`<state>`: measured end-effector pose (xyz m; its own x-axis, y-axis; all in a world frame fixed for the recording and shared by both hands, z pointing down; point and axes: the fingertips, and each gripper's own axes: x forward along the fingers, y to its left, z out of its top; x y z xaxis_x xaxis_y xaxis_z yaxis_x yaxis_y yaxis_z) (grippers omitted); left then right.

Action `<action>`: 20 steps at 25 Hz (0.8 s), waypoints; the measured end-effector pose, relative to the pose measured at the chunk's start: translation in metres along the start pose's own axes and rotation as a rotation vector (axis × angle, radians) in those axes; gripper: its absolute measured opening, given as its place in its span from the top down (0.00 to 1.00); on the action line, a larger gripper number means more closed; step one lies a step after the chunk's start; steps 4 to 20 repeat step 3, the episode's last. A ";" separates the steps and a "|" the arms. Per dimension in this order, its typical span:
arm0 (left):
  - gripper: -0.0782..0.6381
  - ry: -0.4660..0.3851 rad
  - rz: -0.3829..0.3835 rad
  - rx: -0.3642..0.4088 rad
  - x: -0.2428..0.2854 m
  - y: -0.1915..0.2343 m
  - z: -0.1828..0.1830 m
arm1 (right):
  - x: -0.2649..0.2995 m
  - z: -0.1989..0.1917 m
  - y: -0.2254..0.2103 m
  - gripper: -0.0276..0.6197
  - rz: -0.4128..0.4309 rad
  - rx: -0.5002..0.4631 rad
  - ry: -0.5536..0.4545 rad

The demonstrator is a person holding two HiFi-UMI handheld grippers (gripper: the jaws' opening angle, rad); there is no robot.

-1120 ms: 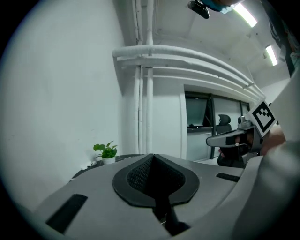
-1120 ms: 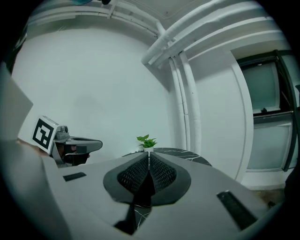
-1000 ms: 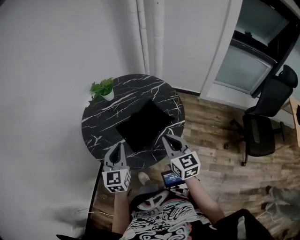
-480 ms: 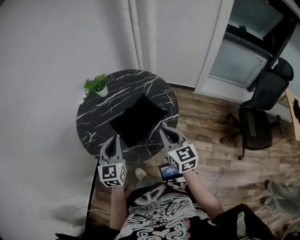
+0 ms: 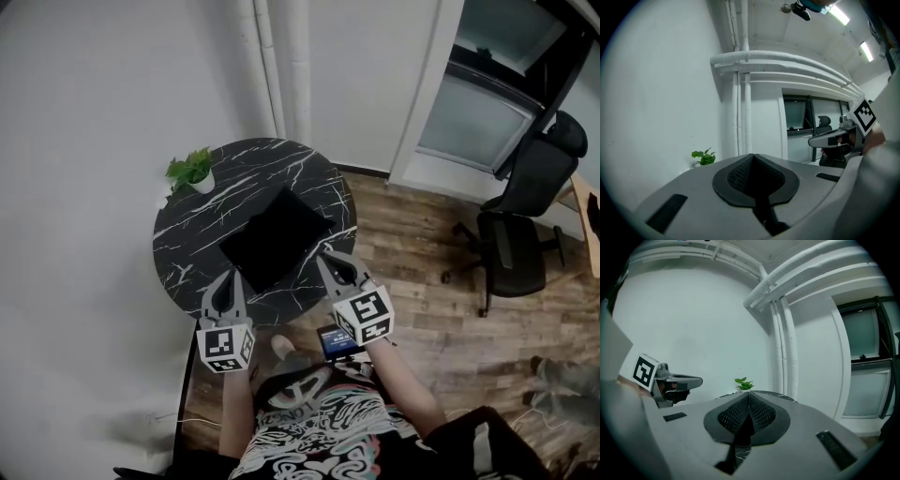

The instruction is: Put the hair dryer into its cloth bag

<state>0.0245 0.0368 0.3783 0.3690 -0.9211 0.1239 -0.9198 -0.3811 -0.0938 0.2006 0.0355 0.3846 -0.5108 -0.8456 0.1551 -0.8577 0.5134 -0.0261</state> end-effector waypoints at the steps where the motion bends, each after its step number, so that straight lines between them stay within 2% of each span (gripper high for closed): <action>1: 0.87 0.000 0.000 -0.001 0.000 0.000 0.000 | 0.000 -0.001 -0.001 0.93 -0.001 0.002 0.000; 20: 0.87 0.001 0.003 -0.002 0.001 0.001 0.000 | 0.000 -0.002 -0.001 0.93 -0.001 0.005 0.002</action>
